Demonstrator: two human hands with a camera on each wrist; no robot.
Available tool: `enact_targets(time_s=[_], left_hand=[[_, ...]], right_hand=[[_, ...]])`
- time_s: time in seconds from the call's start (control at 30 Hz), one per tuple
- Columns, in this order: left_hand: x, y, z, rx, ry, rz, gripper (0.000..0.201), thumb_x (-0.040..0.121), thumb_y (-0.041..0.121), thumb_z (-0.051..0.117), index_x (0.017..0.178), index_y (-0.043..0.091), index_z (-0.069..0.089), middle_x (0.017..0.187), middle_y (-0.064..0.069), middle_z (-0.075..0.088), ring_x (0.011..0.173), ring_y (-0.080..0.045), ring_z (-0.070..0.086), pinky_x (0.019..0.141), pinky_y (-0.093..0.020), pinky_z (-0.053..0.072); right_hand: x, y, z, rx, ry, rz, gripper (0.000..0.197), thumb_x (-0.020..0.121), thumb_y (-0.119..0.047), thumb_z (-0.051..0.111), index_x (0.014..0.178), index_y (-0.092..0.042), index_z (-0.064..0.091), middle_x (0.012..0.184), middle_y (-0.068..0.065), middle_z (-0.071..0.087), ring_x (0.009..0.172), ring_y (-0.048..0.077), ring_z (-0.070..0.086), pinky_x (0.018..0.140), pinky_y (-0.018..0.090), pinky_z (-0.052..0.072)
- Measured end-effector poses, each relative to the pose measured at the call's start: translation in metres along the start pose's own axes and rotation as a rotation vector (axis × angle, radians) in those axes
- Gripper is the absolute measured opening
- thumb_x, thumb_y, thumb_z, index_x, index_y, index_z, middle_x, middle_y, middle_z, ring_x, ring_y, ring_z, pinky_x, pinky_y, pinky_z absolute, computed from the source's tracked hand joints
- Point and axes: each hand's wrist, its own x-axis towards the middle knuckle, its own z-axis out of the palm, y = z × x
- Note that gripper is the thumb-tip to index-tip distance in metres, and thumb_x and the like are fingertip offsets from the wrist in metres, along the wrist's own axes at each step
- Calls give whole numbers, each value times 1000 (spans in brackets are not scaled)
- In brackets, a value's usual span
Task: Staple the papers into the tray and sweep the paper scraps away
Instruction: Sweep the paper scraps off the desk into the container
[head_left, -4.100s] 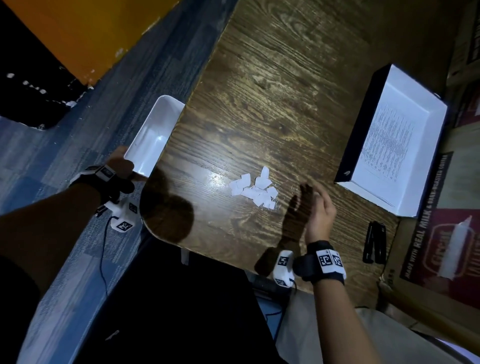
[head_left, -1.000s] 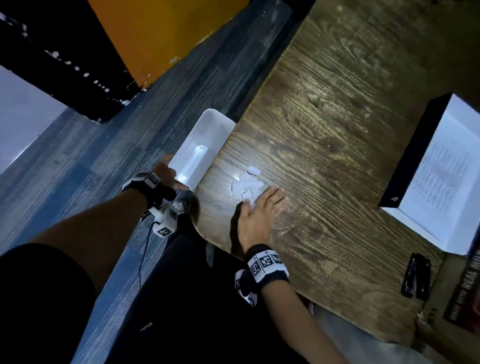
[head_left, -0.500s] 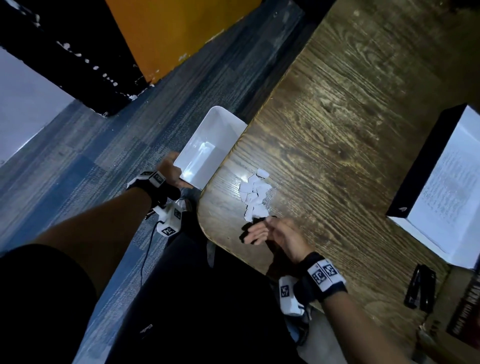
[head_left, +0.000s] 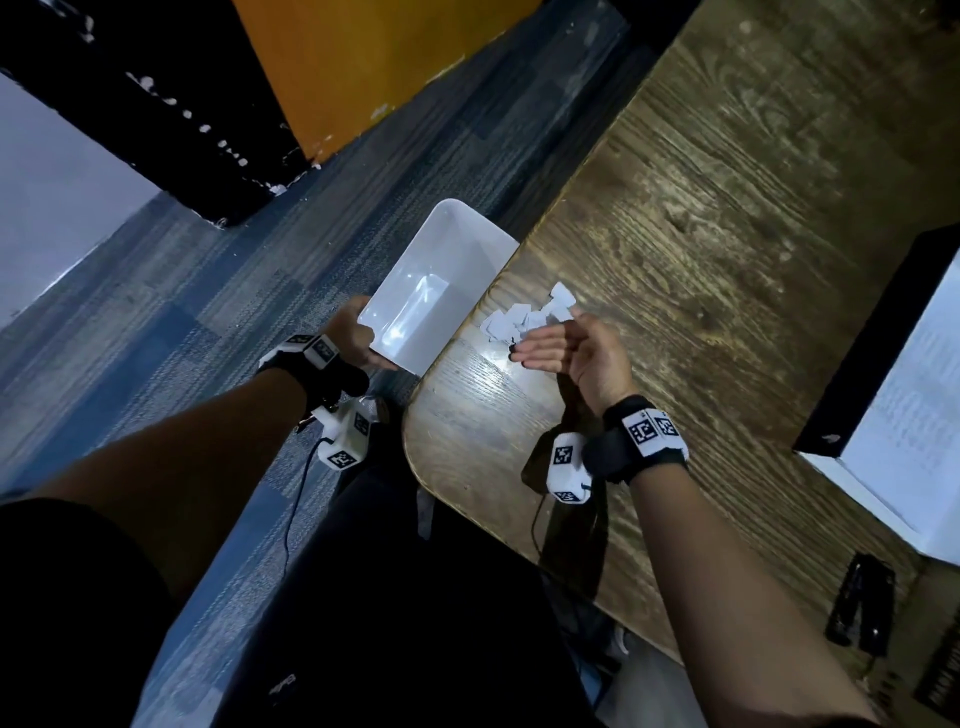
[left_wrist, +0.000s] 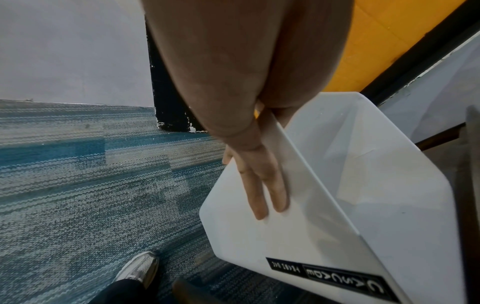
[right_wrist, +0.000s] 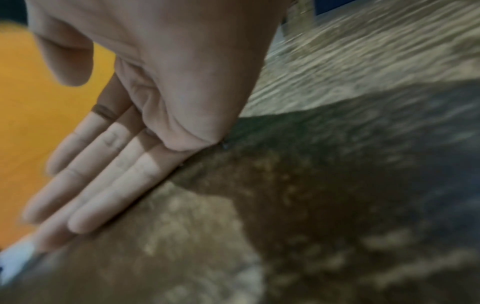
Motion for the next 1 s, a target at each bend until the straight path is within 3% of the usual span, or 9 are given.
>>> enact_targets(time_s=[0.13, 0.23, 0.3, 0.47, 0.6, 0.73, 0.83, 0.93, 1.0], left_hand=[[-5, 14, 15, -268, -39, -25, 44, 66, -15, 36, 72, 11, 72, 70, -3, 73, 70, -27, 68, 44, -41, 56], [-2, 17, 12, -325, -84, -23, 42, 62, -5, 39, 59, 15, 76, 66, -1, 74, 62, -19, 71, 47, -39, 57], [-1, 18, 11, -326, -74, -35, 41, 64, -10, 43, 57, 15, 75, 65, -1, 74, 61, -19, 71, 49, -42, 57], [-8, 21, 14, -273, -19, 3, 37, 63, -12, 42, 69, 13, 70, 69, -3, 71, 69, -23, 69, 64, -53, 55], [-17, 25, 19, -210, -44, 31, 30, 60, -6, 48, 55, 10, 72, 52, 1, 69, 49, -15, 68, 39, -34, 54], [-15, 25, 19, -149, 43, -5, 29, 79, -12, 40, 74, 8, 60, 51, 5, 69, 50, -15, 67, 37, -31, 52], [-16, 26, 22, -83, 137, -8, 49, 86, -18, 30, 64, 13, 60, 43, 11, 64, 38, -6, 62, 34, -26, 50], [-8, 20, 13, 16, 228, -30, 28, 78, -12, 41, 88, 9, 57, 73, -9, 71, 46, -17, 65, 36, -29, 51], [5, 11, 0, 146, 221, -23, 46, 67, -5, 40, 109, 2, 56, 91, -27, 64, 53, -30, 63, 41, -30, 50]], right_hand=[[-26, -2, -13, 213, 218, -221, 47, 94, -23, 32, 97, 15, 60, 91, 26, 71, 88, 38, 70, 75, 39, 58], [-49, 13, -23, 105, 598, -369, 39, 92, -18, 38, 118, -1, 61, 123, 14, 64, 118, 25, 60, 102, 45, 46], [-51, 25, -16, -214, 703, -326, 46, 92, -19, 42, 138, -16, 48, 150, 4, 42, 141, 15, 33, 118, 41, 22], [-24, 43, 37, -766, 604, -181, 68, 96, -31, 38, 152, -18, 2, 161, -3, -4, 147, 12, -12, 120, 34, -2], [-7, 42, 78, -747, 678, -175, 68, 97, -29, 38, 152, -8, 3, 161, 7, -2, 148, 20, -14, 121, 37, -4], [4, 41, 113, -723, 578, -247, 66, 96, -24, 36, 151, -5, 5, 162, 6, 0, 147, 20, -16, 120, 35, -6], [12, 39, 137, -720, 510, -263, 67, 96, -26, 36, 151, -5, 5, 162, 6, -1, 147, 21, -17, 120, 35, -8], [22, 40, 155, -735, 452, -293, 67, 96, -27, 36, 152, -8, 4, 162, 4, -2, 146, 17, -19, 118, 31, -11], [26, 40, 166, -762, 408, -325, 67, 95, -26, 36, 152, -8, 5, 162, 4, 0, 147, 18, -17, 120, 33, -9]])
